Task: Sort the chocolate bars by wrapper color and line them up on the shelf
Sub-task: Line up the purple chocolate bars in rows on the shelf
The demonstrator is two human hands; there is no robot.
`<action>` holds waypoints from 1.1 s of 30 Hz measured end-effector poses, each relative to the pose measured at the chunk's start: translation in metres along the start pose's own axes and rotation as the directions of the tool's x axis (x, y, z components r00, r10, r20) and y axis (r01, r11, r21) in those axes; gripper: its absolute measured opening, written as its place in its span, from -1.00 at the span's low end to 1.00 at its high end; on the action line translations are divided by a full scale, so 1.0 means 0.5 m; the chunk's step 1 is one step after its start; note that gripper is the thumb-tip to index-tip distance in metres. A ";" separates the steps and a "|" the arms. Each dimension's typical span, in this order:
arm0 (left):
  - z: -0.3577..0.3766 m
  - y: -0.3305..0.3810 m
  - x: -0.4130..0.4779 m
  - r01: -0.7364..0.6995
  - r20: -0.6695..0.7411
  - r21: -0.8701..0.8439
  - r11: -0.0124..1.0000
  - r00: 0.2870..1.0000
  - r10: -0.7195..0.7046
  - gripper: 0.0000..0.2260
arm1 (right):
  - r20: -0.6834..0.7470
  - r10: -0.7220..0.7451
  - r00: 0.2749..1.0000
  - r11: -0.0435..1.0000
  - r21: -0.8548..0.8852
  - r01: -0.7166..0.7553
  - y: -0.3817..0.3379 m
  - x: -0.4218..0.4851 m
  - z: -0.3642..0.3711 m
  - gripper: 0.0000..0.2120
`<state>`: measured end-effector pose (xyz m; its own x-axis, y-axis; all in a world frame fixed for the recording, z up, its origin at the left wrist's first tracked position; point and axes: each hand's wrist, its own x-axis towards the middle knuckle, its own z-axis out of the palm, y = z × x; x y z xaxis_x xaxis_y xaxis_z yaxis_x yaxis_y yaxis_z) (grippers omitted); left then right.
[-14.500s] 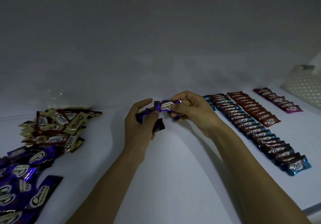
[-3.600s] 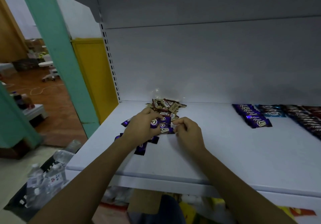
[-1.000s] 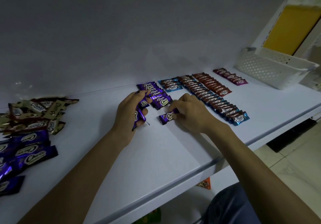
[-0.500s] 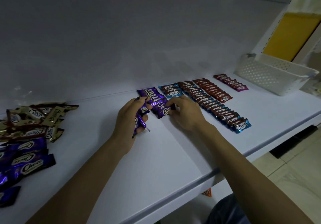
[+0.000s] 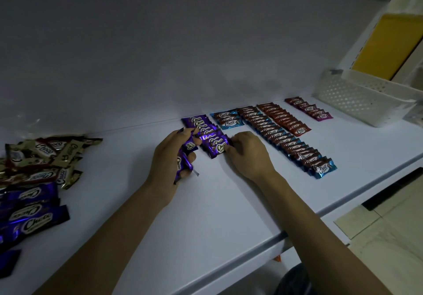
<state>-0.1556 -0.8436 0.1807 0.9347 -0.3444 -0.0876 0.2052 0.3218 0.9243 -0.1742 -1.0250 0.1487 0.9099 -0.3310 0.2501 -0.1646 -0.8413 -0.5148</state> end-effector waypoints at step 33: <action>-0.014 0.005 0.015 0.038 0.031 -0.277 0.960 0.999 -0.030 -0.84 | -0.055 -0.140 0.989 0.768 0.625 0.143 -0.116 -0.116 0.007 -0.92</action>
<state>-0.1460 -0.8390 0.1798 0.9187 -0.3811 -0.1041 0.3126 0.5401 0.7814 -0.2159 -0.9557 0.1609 0.9018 -0.2331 0.3639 0.2417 -0.4260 -0.8718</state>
